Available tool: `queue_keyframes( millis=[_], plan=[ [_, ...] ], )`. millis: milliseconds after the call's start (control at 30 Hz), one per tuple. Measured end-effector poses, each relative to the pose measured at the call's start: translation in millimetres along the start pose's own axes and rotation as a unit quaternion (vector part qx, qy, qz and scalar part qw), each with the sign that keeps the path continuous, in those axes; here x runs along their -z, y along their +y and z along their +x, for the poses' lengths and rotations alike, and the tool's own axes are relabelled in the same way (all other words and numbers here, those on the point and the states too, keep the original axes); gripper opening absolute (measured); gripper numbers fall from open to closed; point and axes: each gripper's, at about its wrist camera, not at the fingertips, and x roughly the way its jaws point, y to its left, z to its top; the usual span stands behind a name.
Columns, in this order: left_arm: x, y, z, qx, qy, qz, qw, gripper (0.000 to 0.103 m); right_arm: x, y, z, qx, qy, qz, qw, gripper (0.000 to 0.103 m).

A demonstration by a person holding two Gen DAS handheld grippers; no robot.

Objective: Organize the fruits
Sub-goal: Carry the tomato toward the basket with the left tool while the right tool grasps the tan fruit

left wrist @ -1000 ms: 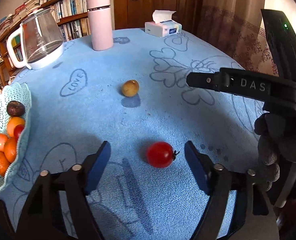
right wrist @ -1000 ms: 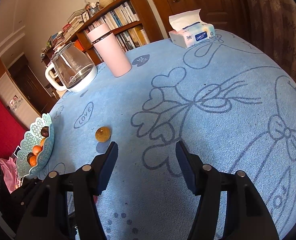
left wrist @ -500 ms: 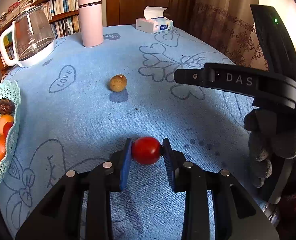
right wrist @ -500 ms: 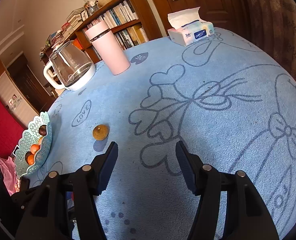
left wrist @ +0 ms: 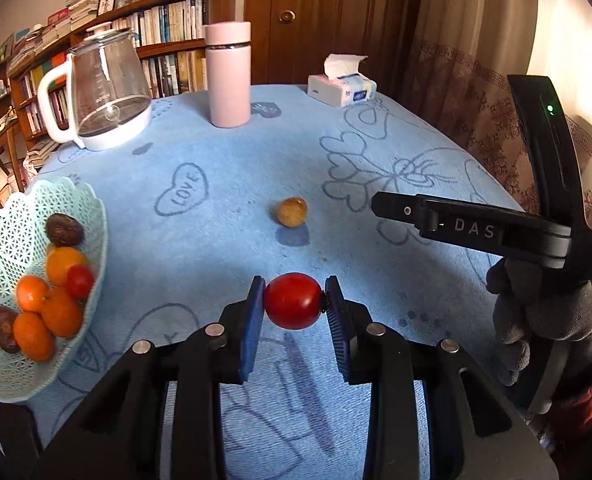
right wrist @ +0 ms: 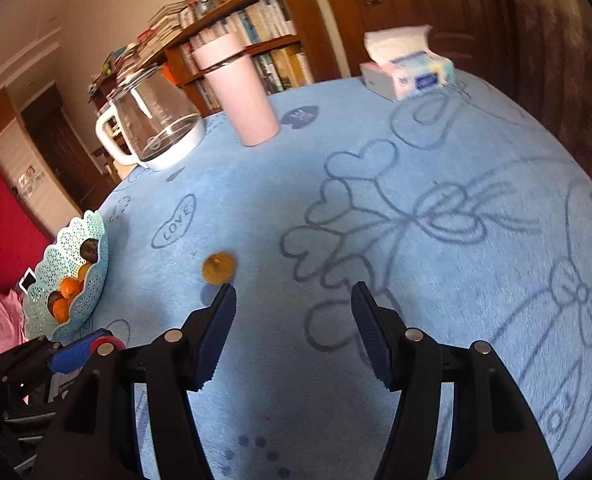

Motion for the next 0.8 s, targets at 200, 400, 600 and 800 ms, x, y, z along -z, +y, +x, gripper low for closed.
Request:
queue_keyframes(
  millis=[200,400,600,800],
  plan=[
    [-8,14,-14,-0.011,-0.021,-0.011,0.9997,0.031,-19,34,23,-0.029,0.029,-0.052,0.998,0.059],
    [-12,24,-23,-0.019,-0.033,-0.021,0.999,0.031,-24,52,49,-0.034,0.05,-0.065,0.996,0.051],
    [-16,33,-27,-0.025,-0.04,-0.032,0.9983,0.031,-24,64,67,-0.029,0.063,-0.081,0.994,0.043],
    [-16,37,-29,-0.032,-0.044,-0.037,0.9978,0.031,-17,62,76,-0.013,0.074,-0.085,0.994,0.032]
  ],
)
